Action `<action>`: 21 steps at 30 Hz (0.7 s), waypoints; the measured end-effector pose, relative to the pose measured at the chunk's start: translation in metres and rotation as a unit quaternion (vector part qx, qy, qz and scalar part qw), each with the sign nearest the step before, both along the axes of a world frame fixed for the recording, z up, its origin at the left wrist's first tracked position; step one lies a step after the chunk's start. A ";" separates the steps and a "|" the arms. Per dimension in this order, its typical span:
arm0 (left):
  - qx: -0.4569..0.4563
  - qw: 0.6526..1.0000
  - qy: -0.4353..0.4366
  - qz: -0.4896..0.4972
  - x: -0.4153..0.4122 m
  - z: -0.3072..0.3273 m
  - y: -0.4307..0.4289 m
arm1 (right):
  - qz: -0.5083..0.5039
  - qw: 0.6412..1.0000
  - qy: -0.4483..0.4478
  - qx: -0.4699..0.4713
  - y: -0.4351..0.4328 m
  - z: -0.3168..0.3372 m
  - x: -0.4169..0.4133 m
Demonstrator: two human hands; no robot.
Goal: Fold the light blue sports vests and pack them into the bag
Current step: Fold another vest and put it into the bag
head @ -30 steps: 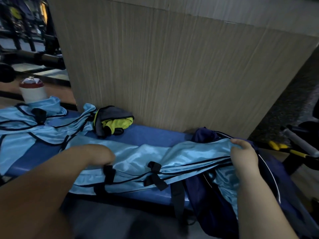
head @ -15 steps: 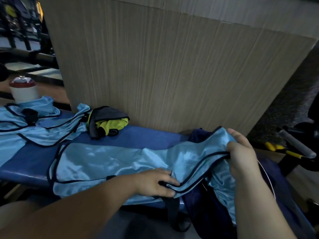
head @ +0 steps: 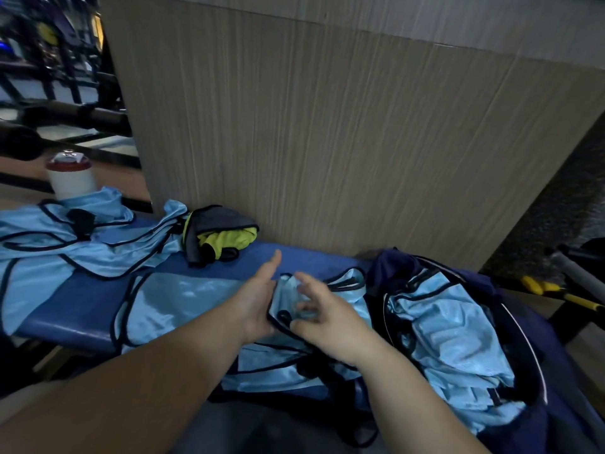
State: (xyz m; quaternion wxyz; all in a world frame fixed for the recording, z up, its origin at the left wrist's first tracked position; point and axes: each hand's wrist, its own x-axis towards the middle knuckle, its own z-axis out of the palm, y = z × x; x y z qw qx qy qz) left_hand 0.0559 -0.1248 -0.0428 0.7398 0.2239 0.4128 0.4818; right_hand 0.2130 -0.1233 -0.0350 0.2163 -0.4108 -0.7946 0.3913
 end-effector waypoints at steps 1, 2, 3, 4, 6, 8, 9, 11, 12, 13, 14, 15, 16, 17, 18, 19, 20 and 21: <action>-0.004 1.000 0.026 -0.014 -0.001 0.000 -0.001 | 0.000 0.999 -0.041 0.026 -0.001 -0.002 0.000; -0.008 0.997 0.069 -0.021 -0.001 -0.002 -0.001 | -0.007 0.996 -0.068 0.062 -0.001 -0.004 0.000; -0.014 0.992 0.122 -0.015 -0.002 -0.006 -0.001 | -0.015 0.992 -0.080 0.094 -0.002 -0.003 0.000; -0.018 0.984 0.176 -0.004 -0.001 -0.010 -0.001 | -0.018 0.989 -0.088 0.117 -0.004 -0.003 0.000; -0.022 0.972 0.233 0.022 0.000 -0.016 -0.001 | -0.015 0.981 -0.127 0.147 -0.008 -0.004 0.000; -0.014 0.973 0.223 0.058 0.001 -0.016 0.000 | -0.026 0.968 -0.178 0.178 -0.010 -0.006 0.002; -0.008 0.973 0.216 0.082 0.001 -0.014 0.000 | -0.046 0.963 -0.188 0.187 -0.010 -0.007 0.005; 0.004 0.971 0.203 0.123 0.000 -0.009 0.000 | -0.105 0.961 -0.171 0.188 -0.007 -0.007 0.012; 0.010 0.970 0.204 0.133 -0.002 -0.008 -0.001 | -0.134 0.961 -0.158 0.183 -0.005 -0.007 0.015; 0.017 0.967 0.215 0.134 -0.005 -0.007 -0.002 | -0.156 0.960 -0.150 0.176 -0.002 -0.008 0.018; 0.021 0.963 0.236 0.126 -0.008 -0.007 -0.004 | -0.170 0.960 -0.151 0.165 0.001 -0.008 0.022; 0.021 0.957 0.266 0.111 -0.012 -0.007 -0.007 | -0.178 0.960 -0.156 0.151 0.004 -0.009 0.024; 0.017 0.947 0.310 0.084 -0.015 -0.008 -0.010 | -0.180 0.960 -0.171 0.132 0.006 -0.010 0.026; 0.012 0.927 0.371 0.047 -0.018 -0.010 -0.012 | -0.179 0.958 -0.191 0.115 0.007 -0.012 0.027; 0.006 0.894 0.447 0.002 -0.021 -0.010 -0.014 | -0.178 0.955 -0.214 0.103 0.008 -0.013 0.028; 0.004 0.848 0.528 -0.046 -0.025 -0.011 -0.015 | -0.178 0.951 -0.234 0.100 0.009 -0.015 0.028; 0.010 0.796 0.600 -0.083 -0.027 -0.011 -0.015 | -0.180 0.946 -0.250 0.101 0.009 -0.017 0.028; 0.022 0.748 0.655 -0.102 -0.028 -0.012 -0.014 | -0.184 0.942 -0.260 0.102 0.009 -0.017 0.028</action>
